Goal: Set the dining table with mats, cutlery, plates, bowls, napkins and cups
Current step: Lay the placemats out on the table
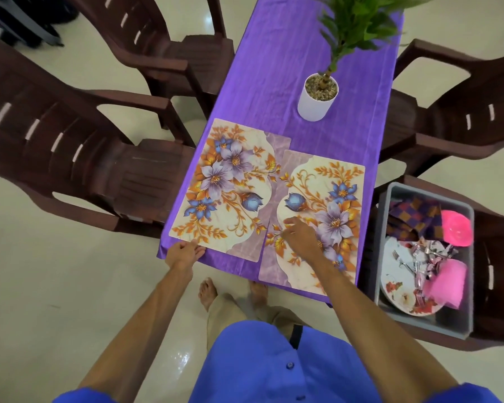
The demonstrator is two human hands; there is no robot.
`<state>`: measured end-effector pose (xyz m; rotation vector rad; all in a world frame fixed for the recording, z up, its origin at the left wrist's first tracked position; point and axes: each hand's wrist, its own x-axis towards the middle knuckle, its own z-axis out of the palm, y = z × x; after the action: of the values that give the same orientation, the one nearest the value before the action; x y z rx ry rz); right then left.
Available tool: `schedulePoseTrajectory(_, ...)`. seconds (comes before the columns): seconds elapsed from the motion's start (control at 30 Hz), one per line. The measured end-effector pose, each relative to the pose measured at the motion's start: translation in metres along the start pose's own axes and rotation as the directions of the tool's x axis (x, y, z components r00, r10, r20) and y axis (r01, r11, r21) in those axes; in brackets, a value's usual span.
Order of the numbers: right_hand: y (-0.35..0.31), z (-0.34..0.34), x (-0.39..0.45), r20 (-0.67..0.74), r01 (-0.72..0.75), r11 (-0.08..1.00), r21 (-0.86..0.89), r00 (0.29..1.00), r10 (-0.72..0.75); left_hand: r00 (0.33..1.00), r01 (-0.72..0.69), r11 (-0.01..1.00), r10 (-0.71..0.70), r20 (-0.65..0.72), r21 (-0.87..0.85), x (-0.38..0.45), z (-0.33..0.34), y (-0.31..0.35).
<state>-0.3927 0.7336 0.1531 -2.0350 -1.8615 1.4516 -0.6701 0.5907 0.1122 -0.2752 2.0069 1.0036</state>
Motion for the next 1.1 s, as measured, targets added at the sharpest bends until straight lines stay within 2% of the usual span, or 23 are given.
schedulePoseTrajectory(0.1, -0.024, 0.04, 0.005, 0.108, -0.118, 0.983, 0.141, 0.989, 0.103, 0.999, 0.042, 0.999, -0.042, -0.002, -0.032, 0.002, -0.006, 0.001)
schedulePoseTrajectory(0.2, -0.036, 0.062, 0.008, 0.085, -0.202, 0.967, 0.155, 0.978, 0.191, 0.999, 0.04, 0.999, -0.039, -0.036, 0.012, 0.01, -0.012, -0.001)
schedulePoseTrajectory(0.4, -0.04, 0.077, 0.011, 0.005, -0.209, 0.976, 0.065, 0.978, 0.209, 0.999, 0.014, 0.998, -0.011, -0.05, 0.055, 0.016, -0.02, -0.007)
schedulePoseTrajectory(0.47, -0.04, 0.079, 0.011, -0.012, -0.156, 0.988, -0.002, 0.988, 0.156, 0.998, -0.014, 0.997, 0.018, -0.056, 0.07, 0.014, -0.02, -0.004)
schedulePoseTrajectory(0.57, -0.043, 0.08, 0.004, -0.05, -0.023, 0.997, -0.067, 0.999, 0.019, 0.997, -0.036, 0.994, 0.043, -0.065, 0.1, 0.014, -0.018, -0.003)
schedulePoseTrajectory(0.63, -0.046, 0.081, -0.002, -0.029, 0.093, 0.98, -0.174, 0.995, -0.1, 0.997, -0.043, 0.992, 0.05, -0.063, 0.116, 0.016, -0.018, -0.004)
schedulePoseTrajectory(0.73, -0.045, 0.081, -0.01, 0.098, 0.289, 0.839, -0.461, 0.956, -0.275, 0.996, -0.053, 0.994, 0.059, -0.061, 0.092, 0.016, -0.018, -0.005)
schedulePoseTrajectory(0.83, -0.042, 0.081, -0.013, 0.215, 0.364, 0.705, -0.609, 0.931, -0.295, 0.994, -0.067, 0.996, 0.072, -0.088, 0.057, 0.011, -0.019, -0.006)
schedulePoseTrajectory(1.1, -0.036, 0.071, -0.009, 0.243, 0.41, 0.66, -0.629, 0.911, -0.333, 0.995, -0.063, 0.998, 0.065, -0.078, 0.028, 0.014, -0.021, -0.004)
